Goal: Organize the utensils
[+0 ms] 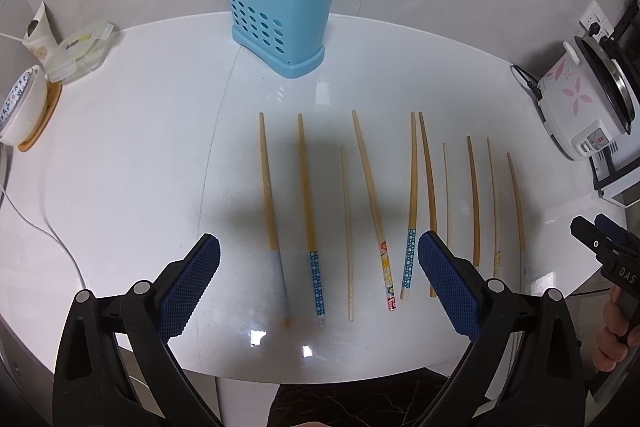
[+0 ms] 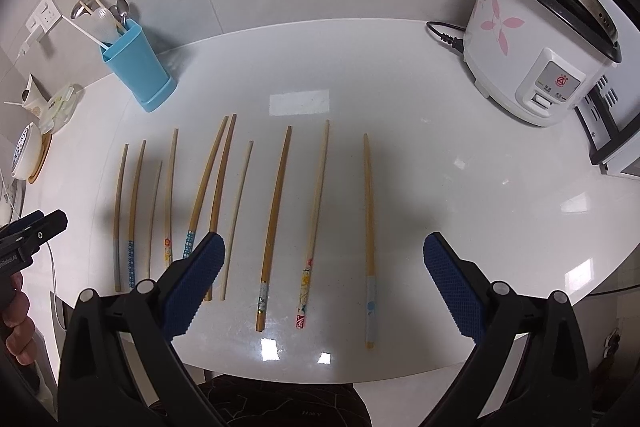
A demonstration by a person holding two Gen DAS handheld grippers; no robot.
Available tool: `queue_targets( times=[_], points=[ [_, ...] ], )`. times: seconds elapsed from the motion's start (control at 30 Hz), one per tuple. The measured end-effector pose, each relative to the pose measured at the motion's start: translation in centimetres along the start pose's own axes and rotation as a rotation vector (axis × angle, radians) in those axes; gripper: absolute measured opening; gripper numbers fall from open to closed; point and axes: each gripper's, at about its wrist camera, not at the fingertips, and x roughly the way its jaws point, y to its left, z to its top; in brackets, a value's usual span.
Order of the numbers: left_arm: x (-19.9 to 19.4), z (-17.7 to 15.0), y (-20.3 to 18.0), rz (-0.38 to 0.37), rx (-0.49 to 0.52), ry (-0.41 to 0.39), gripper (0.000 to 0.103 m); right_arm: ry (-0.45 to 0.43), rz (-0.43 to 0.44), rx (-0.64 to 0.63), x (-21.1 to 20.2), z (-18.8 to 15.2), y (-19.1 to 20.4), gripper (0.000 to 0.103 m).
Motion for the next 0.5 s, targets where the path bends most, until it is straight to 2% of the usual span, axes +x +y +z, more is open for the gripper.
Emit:
queue_targets(
  times=[0.5],
  points=[
    [-0.02, 0.19, -0.07, -0.002, 0.003, -0.002, 0.097, -0.002, -0.003, -0.003, -0.15, 0.12, 0.02, 0.096]
  ],
)
